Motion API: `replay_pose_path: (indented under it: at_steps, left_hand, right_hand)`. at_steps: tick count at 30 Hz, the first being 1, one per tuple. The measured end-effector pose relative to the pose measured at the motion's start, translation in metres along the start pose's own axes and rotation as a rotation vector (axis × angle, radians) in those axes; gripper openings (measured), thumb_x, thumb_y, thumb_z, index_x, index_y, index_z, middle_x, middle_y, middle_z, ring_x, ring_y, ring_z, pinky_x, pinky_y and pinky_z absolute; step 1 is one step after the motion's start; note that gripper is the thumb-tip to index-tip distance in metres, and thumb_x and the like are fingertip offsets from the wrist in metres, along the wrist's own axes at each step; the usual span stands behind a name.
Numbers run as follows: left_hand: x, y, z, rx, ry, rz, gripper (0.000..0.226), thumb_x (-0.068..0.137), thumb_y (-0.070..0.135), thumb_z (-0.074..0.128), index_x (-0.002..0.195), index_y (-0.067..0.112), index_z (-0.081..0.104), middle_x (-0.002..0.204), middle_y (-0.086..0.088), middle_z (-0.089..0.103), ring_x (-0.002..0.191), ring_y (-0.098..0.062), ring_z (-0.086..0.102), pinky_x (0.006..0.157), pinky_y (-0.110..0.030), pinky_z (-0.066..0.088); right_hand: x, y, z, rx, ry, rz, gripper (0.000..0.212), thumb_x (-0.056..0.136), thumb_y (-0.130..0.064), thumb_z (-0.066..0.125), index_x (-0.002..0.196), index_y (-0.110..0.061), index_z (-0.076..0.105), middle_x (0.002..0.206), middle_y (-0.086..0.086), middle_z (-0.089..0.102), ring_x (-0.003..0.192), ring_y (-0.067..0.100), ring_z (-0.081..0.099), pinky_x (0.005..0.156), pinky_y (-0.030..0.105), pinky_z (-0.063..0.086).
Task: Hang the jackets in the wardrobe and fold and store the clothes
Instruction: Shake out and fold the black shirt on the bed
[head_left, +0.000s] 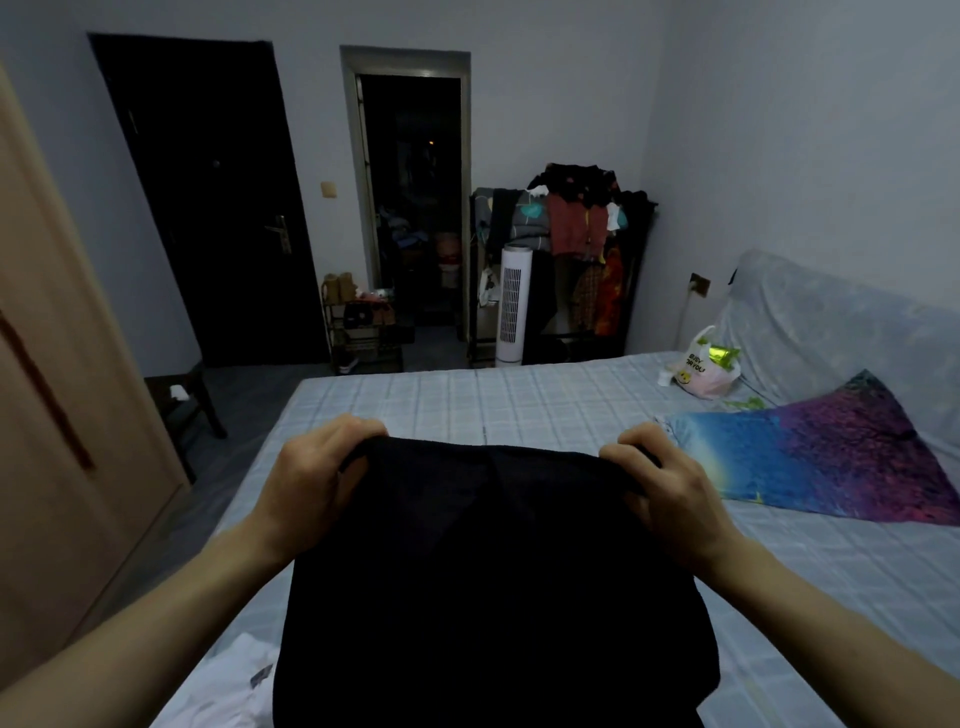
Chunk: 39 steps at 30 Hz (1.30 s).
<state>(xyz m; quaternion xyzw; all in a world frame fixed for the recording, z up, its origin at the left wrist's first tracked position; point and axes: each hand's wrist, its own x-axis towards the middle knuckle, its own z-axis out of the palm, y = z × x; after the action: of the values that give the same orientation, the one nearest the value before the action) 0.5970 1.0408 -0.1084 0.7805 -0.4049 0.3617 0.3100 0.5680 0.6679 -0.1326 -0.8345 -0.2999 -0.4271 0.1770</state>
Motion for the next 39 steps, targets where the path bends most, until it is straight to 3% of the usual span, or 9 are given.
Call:
replay_pose_path:
  at_steps: [7, 9, 12, 14, 20, 25, 30, 33, 39]
  left_hand:
    - [0.010, -0.005, 0.010, 0.090, 0.119, 0.017, 0.023, 0.102, 0.023, 0.044, 0.103, 0.008, 0.061, 0.083, -0.005, 0.063, 0.069, -0.017, 0.060, 0.063, -0.027, 0.047]
    - [0.038, -0.018, 0.024, 0.054, 0.180, -0.380, 0.017, 0.097, 0.013, 0.052, 0.094, 0.004, 0.066, 0.082, -0.005, 0.065, 0.074, -0.020, 0.062, 0.063, -0.028, 0.045]
    - [0.076, -0.035, 0.039, -0.407, -0.039, -1.272, 0.012, 0.092, 0.003, 0.063, 0.086, -0.004, 0.070, 0.070, -0.012, 0.067, 0.064, -0.027, 0.066, 0.049, -0.027, 0.051]
    - [0.079, -0.045, 0.034, -0.386, -0.192, -1.413, 0.014, 0.092, 0.004, 0.064, 0.085, -0.008, 0.068, 0.065, -0.014, 0.067, 0.052, -0.022, 0.065, 0.045, -0.026, 0.052]
    - [0.063, -0.040, 0.009, -0.290, -0.289, -1.340, 0.024, 0.097, 0.012, 0.060, 0.084, -0.006, 0.067, 0.069, -0.015, 0.069, 0.052, -0.019, 0.063, 0.047, -0.022, 0.047]
    - [0.046, -0.027, 0.002, -0.045, -0.070, -0.548, 0.016, 0.098, 0.016, 0.060, 0.086, 0.022, 0.069, 0.076, 0.008, 0.069, 0.070, -0.008, 0.065, 0.059, -0.022, 0.048]
    - [0.042, -0.020, -0.014, 0.058, 0.045, -0.151, 0.012, 0.096, 0.030, 0.052, 0.101, 0.025, 0.061, 0.083, 0.014, 0.064, 0.069, -0.001, 0.062, 0.061, -0.024, 0.050]
    - [0.043, -0.012, -0.025, 0.096, 0.125, 0.051, 0.022, 0.102, 0.030, 0.047, 0.104, 0.015, 0.062, 0.086, 0.008, 0.064, 0.067, -0.004, 0.061, 0.061, -0.021, 0.049]
    - [0.083, 0.003, -0.028, -0.001, 0.329, 0.071, 0.024, 0.102, 0.021, 0.047, 0.089, 0.007, 0.061, 0.065, -0.007, 0.059, 0.054, -0.017, 0.054, 0.050, -0.032, 0.041]
  right_hand:
    - [0.021, 0.001, 0.010, 0.164, 0.112, 0.170, 0.013, 0.092, -0.016, 0.049, 0.100, -0.013, 0.059, 0.089, -0.001, 0.057, 0.077, 0.004, 0.052, 0.074, 0.007, 0.039]
    - [0.052, 0.009, 0.022, 0.188, 0.096, 0.413, 0.015, 0.092, -0.020, 0.048, 0.088, -0.015, 0.062, 0.077, -0.009, 0.058, 0.069, 0.002, 0.051, 0.068, 0.008, 0.041]
    - [0.100, 0.022, 0.035, 0.373, -0.460, 1.134, 0.032, 0.099, -0.030, 0.052, 0.076, -0.011, 0.061, 0.069, 0.001, 0.061, 0.059, 0.011, 0.055, 0.056, 0.028, 0.048]
    - [0.106, 0.035, 0.036, 0.372, -0.698, 1.253, 0.040, 0.096, -0.041, 0.058, 0.077, -0.006, 0.063, 0.072, 0.006, 0.064, 0.060, 0.015, 0.059, 0.054, 0.025, 0.046]
    - [0.096, 0.031, 0.030, 0.454, -0.699, 1.201, 0.042, 0.093, -0.045, 0.062, 0.078, -0.007, 0.067, 0.066, 0.006, 0.059, 0.054, 0.013, 0.054, 0.048, 0.024, 0.039]
    - [0.080, 0.024, 0.032, 0.455, -0.221, 0.792, 0.027, 0.101, -0.023, 0.052, 0.080, -0.020, 0.067, 0.072, -0.006, 0.065, 0.067, 0.007, 0.058, 0.060, 0.024, 0.042]
    - [0.075, 0.015, 0.013, 0.453, 0.062, 0.525, 0.018, 0.095, -0.023, 0.052, 0.086, -0.014, 0.065, 0.076, 0.002, 0.065, 0.071, 0.019, 0.062, 0.063, 0.036, 0.049]
    - [0.075, 0.002, -0.008, 0.387, 0.187, 0.288, 0.011, 0.093, -0.021, 0.052, 0.088, -0.016, 0.061, 0.082, -0.004, 0.061, 0.075, 0.006, 0.058, 0.066, 0.020, 0.044]
    - [0.104, -0.001, -0.019, 0.301, 0.391, 0.171, 0.009, 0.090, -0.005, 0.057, 0.085, -0.005, 0.064, 0.077, 0.000, 0.060, 0.070, 0.008, 0.055, 0.061, 0.023, 0.041]
